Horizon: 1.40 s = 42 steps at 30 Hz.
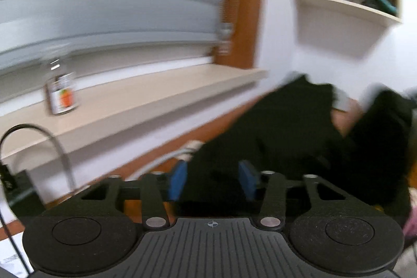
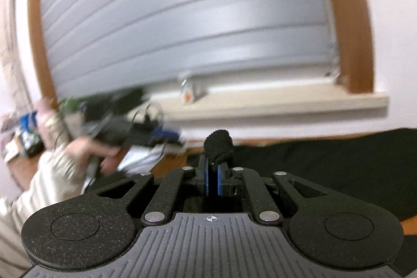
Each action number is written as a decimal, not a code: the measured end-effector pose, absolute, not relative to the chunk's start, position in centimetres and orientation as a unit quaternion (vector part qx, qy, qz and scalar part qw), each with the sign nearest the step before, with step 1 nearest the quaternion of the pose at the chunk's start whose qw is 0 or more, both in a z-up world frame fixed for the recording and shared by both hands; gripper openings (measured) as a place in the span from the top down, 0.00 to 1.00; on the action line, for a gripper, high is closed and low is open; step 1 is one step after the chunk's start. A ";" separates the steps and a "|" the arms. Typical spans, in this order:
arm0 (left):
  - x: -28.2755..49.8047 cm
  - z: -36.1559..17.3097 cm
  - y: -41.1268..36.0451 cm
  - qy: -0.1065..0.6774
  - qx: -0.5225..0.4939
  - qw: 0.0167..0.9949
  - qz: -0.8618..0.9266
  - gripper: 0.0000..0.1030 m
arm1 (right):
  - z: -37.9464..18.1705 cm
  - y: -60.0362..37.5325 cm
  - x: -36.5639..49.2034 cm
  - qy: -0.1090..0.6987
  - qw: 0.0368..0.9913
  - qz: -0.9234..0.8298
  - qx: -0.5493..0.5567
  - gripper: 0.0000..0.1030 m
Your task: Fold clothes
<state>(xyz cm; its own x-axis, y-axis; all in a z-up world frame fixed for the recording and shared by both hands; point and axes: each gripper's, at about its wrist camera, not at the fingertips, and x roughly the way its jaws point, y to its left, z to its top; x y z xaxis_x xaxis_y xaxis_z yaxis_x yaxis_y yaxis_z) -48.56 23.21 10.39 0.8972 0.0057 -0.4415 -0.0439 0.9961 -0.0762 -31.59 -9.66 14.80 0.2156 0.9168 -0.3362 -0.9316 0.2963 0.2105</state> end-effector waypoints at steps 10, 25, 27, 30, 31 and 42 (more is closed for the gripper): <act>-45.0 7.7 15.8 0.287 -0.062 0.953 -0.074 0.61 | 14.4 -9.1 -31.4 0.200 0.774 0.599 -0.045 0.93; -44.3 4.5 14.0 0.370 0.034 0.926 -0.074 0.82 | 13.1 -9.2 -32.3 0.225 0.747 0.625 -0.025 0.93; -45.1 4.6 15.2 0.381 0.033 0.921 -0.076 0.83 | 13.4 -9.2 -32.8 0.233 0.722 0.651 -0.012 0.93; -46.5 5.0 16.1 0.397 0.038 0.913 -0.084 0.83 | 12.4 -8.2 -34.6 0.259 0.672 0.693 -0.021 0.93; -47.0 5.2 16.3 0.401 0.036 0.911 -0.088 0.83 | 11.7 -7.5 -35.2 0.272 0.661 0.698 -0.032 0.93; -49.8 10.7 22.1 0.292 -0.039 0.955 -0.037 0.58 | 7.8 -8.1 -34.6 0.317 0.638 0.697 -0.083 0.55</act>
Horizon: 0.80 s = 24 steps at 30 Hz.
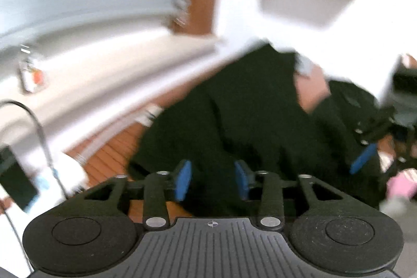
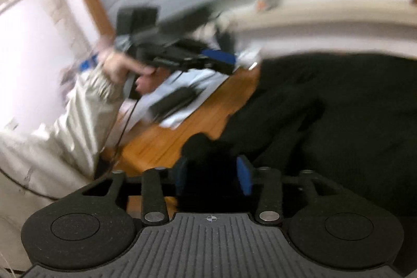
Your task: Fold clothes
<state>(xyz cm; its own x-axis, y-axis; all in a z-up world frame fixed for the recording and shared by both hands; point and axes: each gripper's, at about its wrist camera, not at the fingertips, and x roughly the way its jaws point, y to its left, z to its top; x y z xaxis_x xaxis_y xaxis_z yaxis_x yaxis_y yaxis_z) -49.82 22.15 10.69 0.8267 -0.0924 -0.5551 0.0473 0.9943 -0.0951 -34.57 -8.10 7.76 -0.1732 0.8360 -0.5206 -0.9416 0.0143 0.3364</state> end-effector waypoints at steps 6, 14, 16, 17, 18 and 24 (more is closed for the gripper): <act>-45.4 8.4 22.0 0.317 -0.060 0.946 0.007 0.56 | 5.8 -11.0 -28.8 0.260 0.785 0.550 -0.119 0.55; -43.2 4.8 21.8 0.360 -0.036 0.932 0.026 0.64 | 4.3 -12.3 -25.8 0.235 0.829 0.489 -0.137 0.56; -43.4 4.9 21.8 0.375 -0.005 0.927 0.032 0.68 | 3.1 -12.7 -24.0 0.253 0.841 0.454 -0.150 0.57; -43.6 5.1 22.2 0.379 -0.006 0.925 0.035 0.73 | 2.4 -12.9 -23.1 0.257 0.846 0.440 -0.158 0.58; -43.8 5.3 22.6 0.383 -0.006 0.923 0.039 0.77 | 1.9 -13.1 -22.6 0.257 0.850 0.430 -0.162 0.58; -46.1 6.7 23.2 0.353 -0.046 0.932 0.070 0.73 | 0.6 -13.7 -21.2 0.251 0.856 0.431 -0.140 0.58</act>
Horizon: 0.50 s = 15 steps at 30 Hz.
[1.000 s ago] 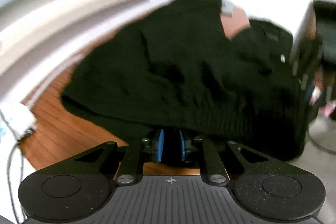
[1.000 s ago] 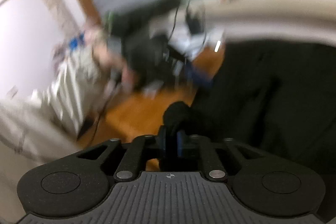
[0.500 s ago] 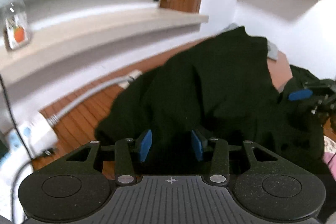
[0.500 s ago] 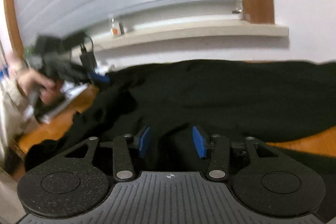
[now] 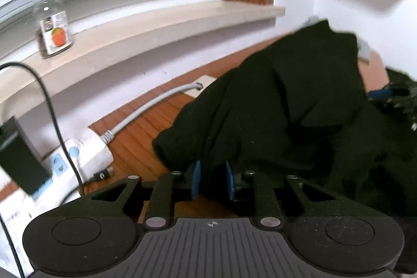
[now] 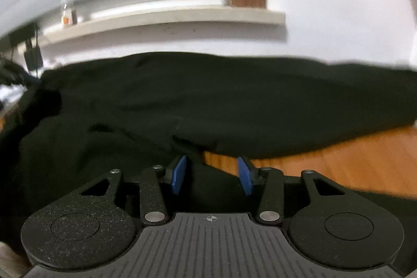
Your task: Fold clothes
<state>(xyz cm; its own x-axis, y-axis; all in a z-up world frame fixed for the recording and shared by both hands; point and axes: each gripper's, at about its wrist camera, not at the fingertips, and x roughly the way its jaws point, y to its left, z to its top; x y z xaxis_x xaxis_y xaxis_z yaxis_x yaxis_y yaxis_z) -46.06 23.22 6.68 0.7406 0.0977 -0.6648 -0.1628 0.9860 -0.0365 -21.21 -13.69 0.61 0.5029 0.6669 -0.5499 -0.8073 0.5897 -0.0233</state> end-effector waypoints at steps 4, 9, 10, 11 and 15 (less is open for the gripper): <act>-47.1 6.8 21.4 0.330 -0.081 0.939 0.056 0.56 | 0.2 -14.0 -20.5 0.239 0.859 0.431 -0.135 0.58; -46.2 4.7 19.0 0.337 -0.088 0.936 0.045 0.50 | -0.2 -14.6 -19.5 0.246 0.854 0.448 -0.100 0.57; -46.1 4.5 18.6 0.339 -0.072 0.937 0.048 0.52 | -0.3 -14.8 -19.3 0.245 0.853 0.451 -0.093 0.56; -46.1 4.4 18.2 0.341 -0.056 0.937 0.052 0.54 | -0.2 -14.7 -19.5 0.239 0.856 0.448 -0.099 0.55; -46.3 5.0 18.7 0.364 -0.037 0.929 0.051 0.57 | 0.2 -15.8 -19.7 0.220 0.880 0.404 -0.115 0.99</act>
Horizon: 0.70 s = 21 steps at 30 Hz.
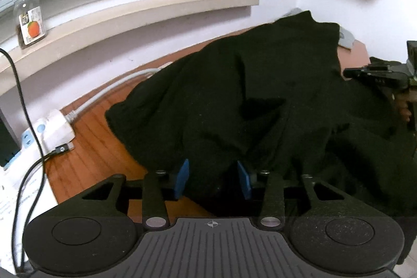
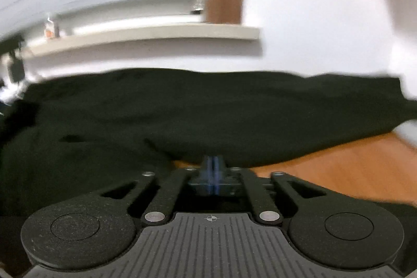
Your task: Fold clothes
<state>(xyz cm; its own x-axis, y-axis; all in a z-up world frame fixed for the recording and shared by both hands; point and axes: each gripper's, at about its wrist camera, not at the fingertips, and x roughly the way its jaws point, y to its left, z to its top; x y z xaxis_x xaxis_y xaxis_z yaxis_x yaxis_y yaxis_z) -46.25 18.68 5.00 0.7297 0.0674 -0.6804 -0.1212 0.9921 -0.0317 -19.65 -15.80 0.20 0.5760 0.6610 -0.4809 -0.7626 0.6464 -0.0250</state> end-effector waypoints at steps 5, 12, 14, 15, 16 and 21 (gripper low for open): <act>-46.6 7.1 18.6 0.332 -0.034 0.941 0.062 0.57 | 0.2 -18.4 -18.1 0.235 0.866 0.440 -0.036 0.94; -42.8 8.2 17.3 0.300 -0.035 0.952 0.042 0.55 | 0.9 -15.2 -19.5 0.248 0.815 0.521 -0.053 0.59; -41.7 7.6 17.2 0.304 -0.038 0.951 0.041 0.55 | 0.5 -14.0 -19.1 0.273 0.807 0.520 -0.063 0.55; -41.2 7.3 17.1 0.306 -0.040 0.950 0.041 0.55 | 0.3 -13.5 -18.7 0.287 0.804 0.518 -0.059 0.55; -40.9 7.1 17.0 0.308 -0.038 0.950 0.043 0.55 | 0.1 -13.1 -18.2 0.301 0.800 0.515 -0.054 0.60; -40.6 6.3 17.4 0.319 -0.031 0.946 0.052 0.55 | 2.8 -12.3 -17.8 0.220 0.843 0.489 -0.046 0.95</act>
<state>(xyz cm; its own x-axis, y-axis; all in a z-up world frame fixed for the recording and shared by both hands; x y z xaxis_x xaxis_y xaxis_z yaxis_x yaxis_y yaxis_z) -40.59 17.38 6.25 0.7910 0.0794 -0.6066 -0.1187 0.9926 -0.0249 -17.78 -12.26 2.79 0.4260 0.8034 -0.4160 -0.8442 0.5184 0.1367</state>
